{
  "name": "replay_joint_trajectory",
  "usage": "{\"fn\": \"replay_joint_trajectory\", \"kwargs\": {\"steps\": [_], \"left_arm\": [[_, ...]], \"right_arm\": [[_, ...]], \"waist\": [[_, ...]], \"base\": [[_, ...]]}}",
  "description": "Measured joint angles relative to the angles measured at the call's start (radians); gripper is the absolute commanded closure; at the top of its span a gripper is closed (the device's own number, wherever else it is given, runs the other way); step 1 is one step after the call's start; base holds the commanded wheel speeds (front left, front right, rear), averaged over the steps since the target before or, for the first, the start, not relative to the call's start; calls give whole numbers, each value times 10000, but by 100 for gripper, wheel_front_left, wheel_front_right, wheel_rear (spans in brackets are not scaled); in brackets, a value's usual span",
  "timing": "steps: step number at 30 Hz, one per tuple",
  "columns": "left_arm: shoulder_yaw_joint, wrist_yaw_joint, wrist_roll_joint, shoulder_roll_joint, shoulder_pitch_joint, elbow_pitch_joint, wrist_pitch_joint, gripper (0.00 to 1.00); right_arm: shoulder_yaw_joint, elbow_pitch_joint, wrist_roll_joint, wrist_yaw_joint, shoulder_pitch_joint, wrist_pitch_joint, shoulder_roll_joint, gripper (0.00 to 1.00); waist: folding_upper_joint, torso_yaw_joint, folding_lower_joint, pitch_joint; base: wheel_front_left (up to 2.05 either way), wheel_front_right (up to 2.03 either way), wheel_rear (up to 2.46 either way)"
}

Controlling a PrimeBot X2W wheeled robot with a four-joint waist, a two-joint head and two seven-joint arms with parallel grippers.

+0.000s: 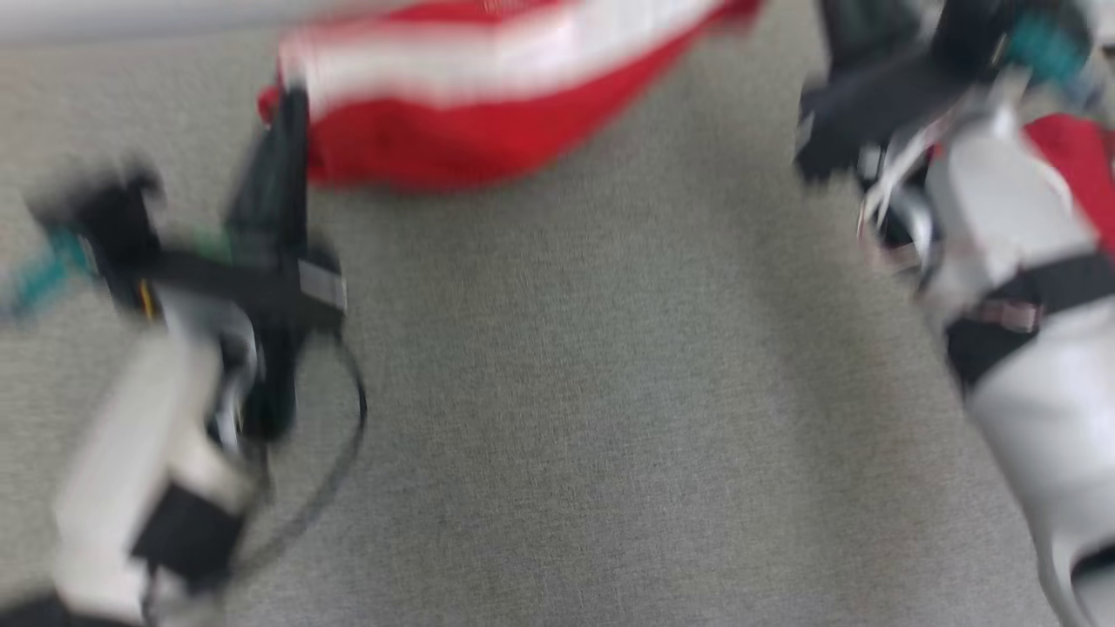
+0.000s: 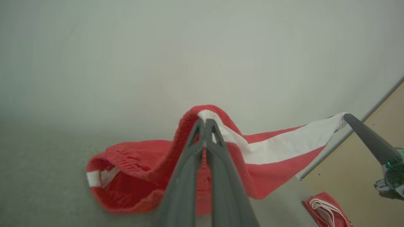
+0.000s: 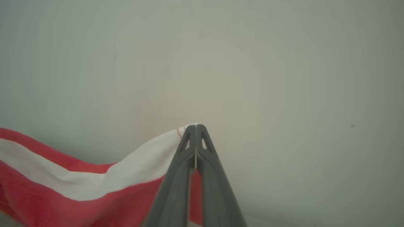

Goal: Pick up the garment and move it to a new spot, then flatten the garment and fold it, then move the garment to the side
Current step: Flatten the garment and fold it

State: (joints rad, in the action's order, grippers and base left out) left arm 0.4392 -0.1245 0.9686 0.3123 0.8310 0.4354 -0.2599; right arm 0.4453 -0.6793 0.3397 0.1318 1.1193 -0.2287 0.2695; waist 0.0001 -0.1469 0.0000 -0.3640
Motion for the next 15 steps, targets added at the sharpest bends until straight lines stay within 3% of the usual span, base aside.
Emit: {"fn": "replay_joint_trajectory", "kwargs": {"steps": [3,6,9,15], "left_arm": [[-201,-4,4,-88,-1758,-286,-25,100],[291,-40,-606,-8,-3462,-431,-25,100],[792,50,-1151,77,-4901,-548,-25,100],[1356,560,-1193,73,-6680,-784,301,100]], "right_arm": [[807,848,522,0,-1334,627,614,100],[1214,1835,825,0,-3035,1551,1434,100],[1024,2926,1034,0,-4858,2474,1954,100],[-301,5352,1260,0,-8552,4493,2303,100]], "waist": [[0,8,0,473],[-1,21,-1,1085],[-3,31,-3,1761],[-4,60,-5,3064]], "base": [[0,0,0],[0,0,0],[0,0,0],[0,0,0]]}}
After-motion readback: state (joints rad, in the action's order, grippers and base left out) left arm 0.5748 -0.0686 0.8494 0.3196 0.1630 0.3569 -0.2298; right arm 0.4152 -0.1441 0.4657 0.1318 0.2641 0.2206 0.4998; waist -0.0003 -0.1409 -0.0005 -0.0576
